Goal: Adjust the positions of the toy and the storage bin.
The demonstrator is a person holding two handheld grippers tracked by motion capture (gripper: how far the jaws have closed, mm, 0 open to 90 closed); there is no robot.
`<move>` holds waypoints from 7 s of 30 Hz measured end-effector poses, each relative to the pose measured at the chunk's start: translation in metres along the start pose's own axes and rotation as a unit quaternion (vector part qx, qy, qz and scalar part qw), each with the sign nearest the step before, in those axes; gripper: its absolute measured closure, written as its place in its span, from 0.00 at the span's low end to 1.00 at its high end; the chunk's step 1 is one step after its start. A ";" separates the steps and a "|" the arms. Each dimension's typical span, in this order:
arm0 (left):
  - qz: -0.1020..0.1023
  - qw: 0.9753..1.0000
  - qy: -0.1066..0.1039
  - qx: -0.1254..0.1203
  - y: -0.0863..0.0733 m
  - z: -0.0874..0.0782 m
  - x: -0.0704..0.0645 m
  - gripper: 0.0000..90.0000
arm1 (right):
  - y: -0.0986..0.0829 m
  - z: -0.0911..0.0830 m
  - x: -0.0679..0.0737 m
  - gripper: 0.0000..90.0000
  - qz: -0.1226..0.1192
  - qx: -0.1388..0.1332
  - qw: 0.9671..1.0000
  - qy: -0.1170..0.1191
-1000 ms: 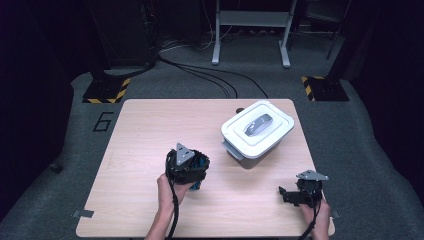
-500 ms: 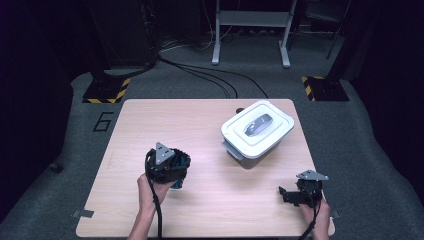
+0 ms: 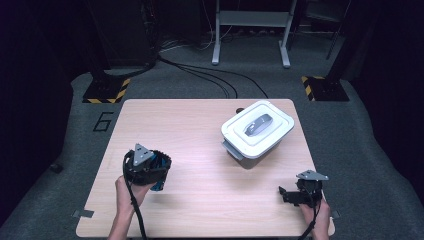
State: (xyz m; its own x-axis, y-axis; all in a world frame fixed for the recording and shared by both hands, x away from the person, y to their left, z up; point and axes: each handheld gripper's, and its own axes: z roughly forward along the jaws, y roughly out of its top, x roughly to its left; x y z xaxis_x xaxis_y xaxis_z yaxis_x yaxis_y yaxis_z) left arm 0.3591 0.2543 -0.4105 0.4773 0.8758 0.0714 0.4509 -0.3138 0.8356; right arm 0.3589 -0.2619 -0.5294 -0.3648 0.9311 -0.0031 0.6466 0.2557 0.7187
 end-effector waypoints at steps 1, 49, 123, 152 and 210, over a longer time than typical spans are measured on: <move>-0.001 1.000 0.000 0.001 -0.001 -0.002 0.003 0.28 | 0.000 0.000 0.000 0.00 0.000 0.000 1.000 0.000; 0.021 0.984 -0.015 0.174 -0.048 0.016 0.074 0.28 | 0.000 0.000 0.000 0.00 -0.001 0.000 1.000 0.000; 0.084 0.986 -0.084 0.119 -0.057 0.060 -0.050 0.00 | 0.000 0.000 0.000 0.01 -0.002 -0.001 1.000 0.002; 0.039 0.990 -0.094 0.095 -0.082 0.086 -0.062 0.00 | 0.005 0.001 0.001 0.00 -0.004 0.015 1.000 0.009; 0.043 0.990 -0.093 0.099 -0.082 0.086 -0.060 0.01 | 0.201 0.019 0.063 0.59 -0.034 -0.059 0.992 0.104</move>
State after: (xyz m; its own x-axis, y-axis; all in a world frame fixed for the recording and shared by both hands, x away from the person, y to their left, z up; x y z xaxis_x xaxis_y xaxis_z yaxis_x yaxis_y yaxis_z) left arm 0.3579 0.1957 -0.5297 0.6421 0.7663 0.0208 0.5330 -0.4658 0.7064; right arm 0.4786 -0.1475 -0.3980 -0.5438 0.8354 0.0804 0.5375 0.2730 0.7979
